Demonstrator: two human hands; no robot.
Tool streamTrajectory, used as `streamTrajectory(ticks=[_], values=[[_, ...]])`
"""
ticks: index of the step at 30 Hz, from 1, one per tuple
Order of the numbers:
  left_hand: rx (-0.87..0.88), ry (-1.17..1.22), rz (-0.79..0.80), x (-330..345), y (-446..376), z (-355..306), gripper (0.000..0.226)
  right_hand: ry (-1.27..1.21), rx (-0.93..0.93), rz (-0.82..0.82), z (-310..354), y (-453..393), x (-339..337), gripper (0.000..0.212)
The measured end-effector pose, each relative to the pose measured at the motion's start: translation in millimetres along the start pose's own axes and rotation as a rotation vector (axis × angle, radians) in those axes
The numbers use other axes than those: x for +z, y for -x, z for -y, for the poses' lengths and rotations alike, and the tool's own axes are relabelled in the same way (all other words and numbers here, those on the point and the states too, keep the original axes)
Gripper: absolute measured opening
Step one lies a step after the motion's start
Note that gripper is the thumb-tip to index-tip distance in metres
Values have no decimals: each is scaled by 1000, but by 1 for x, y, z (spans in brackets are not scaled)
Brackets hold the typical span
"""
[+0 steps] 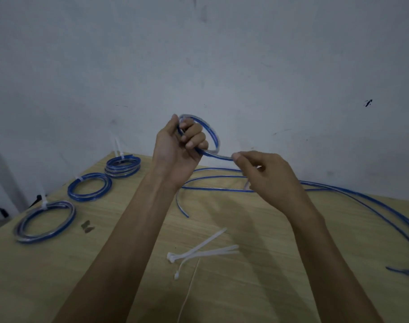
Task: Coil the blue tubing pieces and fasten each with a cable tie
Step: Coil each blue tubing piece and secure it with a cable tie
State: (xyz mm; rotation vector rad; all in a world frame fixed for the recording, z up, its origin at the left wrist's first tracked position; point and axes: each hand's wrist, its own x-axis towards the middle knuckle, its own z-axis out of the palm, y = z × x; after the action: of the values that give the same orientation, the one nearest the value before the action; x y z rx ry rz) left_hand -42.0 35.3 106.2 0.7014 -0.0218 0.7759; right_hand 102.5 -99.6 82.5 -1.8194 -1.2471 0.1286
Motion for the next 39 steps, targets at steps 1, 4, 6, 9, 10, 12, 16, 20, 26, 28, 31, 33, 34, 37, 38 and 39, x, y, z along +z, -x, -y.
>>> streamTrajectory(ticks=[1, 4, 6, 9, 10, 12, 16, 20, 26, 28, 31, 33, 34, 37, 38, 39], values=[[-56, -11, 40, 1, 0, 1, 45, -127, 36, -41, 0, -1, 2, 41], [-232, -110, 159, 4, 2, 6, 45, -474, 169, -174, 2, -4, 11, 29], [-351, -199, 236, 7, 5, 9, 45, -603, 215, -261, 1, -6, 15, 26], [-456, -315, 298, 12, 9, 10, 44, -676, 235, -347, -8, -11, 9, 43], [-474, -337, 293, 13, 9, 9, 44, -693, 240, -370, -13, -12, 3, 48], [-485, -357, 256, 14, 9, 9, 45, -677, 226, -416, -20, -14, -13, 43], [-515, -371, 197, 12, 8, 13, 53, -550, 118, -408, -26, -11, -37, 25], [-591, -476, 204, 11, 9, 20, 68, -323, -77, -441, -22, -10, -43, 20], [-605, -562, 213, 15, 11, 23, 79, -164, -142, -215, -5, -5, -38, 22], [-595, -599, 199, 16, 13, 23, 80, -92, -162, -175, -2, -4, -34, 22], [-576, -658, 205, 17, 15, 24, 78, 44, -187, -161, -1, -3, -27, 24], [-541, -693, 207, 17, 14, 27, 71, 108, -209, -131, 1, -2, -24, 33], [-515, -716, 201, 17, 14, 28, 66, 111, -207, -115, 4, -1, -24, 38], [-422, -790, 166, 18, 12, 33, 55, 61, -172, -131, 13, 3, -23, 39], [-394, -812, 152, 18, 12, 34, 55, 58, -174, -150, 15, 4, -21, 39], [-369, -828, 139, 18, 11, 34, 57, 69, -185, -166, 17, 5, -19, 38]])
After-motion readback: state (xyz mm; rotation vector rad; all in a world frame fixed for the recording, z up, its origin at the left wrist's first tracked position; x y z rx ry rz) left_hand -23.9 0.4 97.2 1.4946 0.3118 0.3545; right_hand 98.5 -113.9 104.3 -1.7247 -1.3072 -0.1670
